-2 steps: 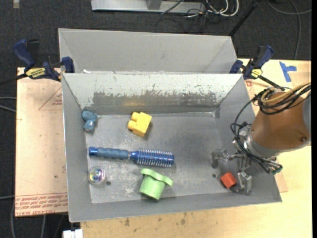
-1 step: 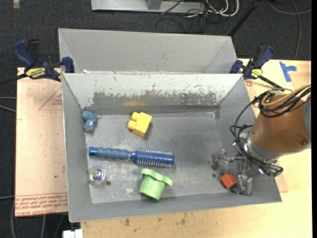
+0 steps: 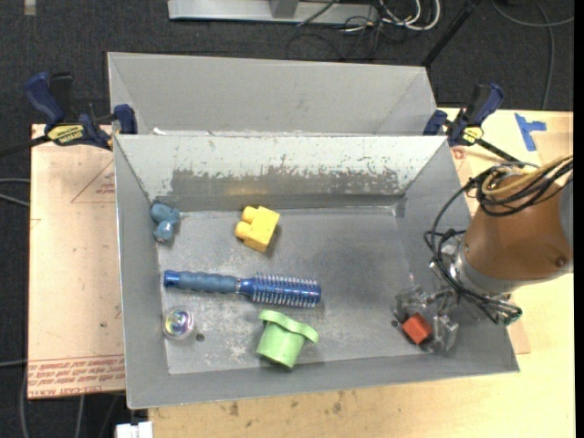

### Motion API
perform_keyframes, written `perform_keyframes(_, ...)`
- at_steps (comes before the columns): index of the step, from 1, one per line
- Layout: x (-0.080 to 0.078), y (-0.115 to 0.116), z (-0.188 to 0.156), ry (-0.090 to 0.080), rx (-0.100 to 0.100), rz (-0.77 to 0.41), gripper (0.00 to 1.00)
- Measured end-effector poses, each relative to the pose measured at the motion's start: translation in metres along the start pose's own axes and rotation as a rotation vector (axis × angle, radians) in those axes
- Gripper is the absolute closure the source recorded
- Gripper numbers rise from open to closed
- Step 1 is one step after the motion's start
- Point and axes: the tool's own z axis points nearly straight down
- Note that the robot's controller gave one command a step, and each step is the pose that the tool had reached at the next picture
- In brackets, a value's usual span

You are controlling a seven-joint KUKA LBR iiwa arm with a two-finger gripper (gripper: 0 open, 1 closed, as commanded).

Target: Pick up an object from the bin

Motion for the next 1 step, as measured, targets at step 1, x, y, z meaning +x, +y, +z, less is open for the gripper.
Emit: perform_keyframes(1,-0.003,-0.0002,-0.0729,-0.002,0.01,0.002,1.0)
